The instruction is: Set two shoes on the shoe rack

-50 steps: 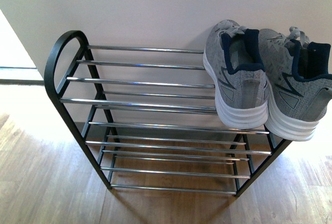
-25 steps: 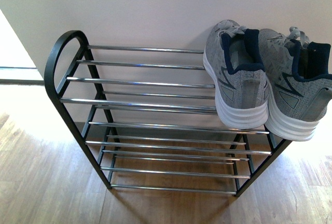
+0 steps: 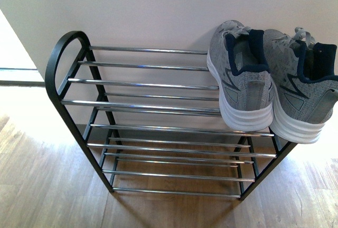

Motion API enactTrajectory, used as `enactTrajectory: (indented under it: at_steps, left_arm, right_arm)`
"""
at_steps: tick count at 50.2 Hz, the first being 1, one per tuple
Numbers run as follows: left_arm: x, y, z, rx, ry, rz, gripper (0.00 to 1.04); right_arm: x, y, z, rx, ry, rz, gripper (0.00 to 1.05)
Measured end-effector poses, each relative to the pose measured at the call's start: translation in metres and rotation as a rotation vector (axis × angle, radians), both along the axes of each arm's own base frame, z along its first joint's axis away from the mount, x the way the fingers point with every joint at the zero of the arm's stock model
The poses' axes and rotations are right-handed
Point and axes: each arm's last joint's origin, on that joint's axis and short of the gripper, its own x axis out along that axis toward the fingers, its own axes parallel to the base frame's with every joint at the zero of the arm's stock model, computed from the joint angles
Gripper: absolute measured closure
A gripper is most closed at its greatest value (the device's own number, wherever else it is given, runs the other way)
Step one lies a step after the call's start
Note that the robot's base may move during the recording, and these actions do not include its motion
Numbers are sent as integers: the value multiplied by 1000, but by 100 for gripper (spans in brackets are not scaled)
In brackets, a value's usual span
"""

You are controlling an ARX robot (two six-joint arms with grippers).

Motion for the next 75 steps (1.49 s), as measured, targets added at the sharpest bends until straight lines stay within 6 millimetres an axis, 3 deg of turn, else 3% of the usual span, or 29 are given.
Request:
enactTrajectory:
  at_steps: [75]
  left_arm:
    - [0,0,0,0,0,-1,9]
  right_arm:
    - [0,0,0,2,2,-2,9]
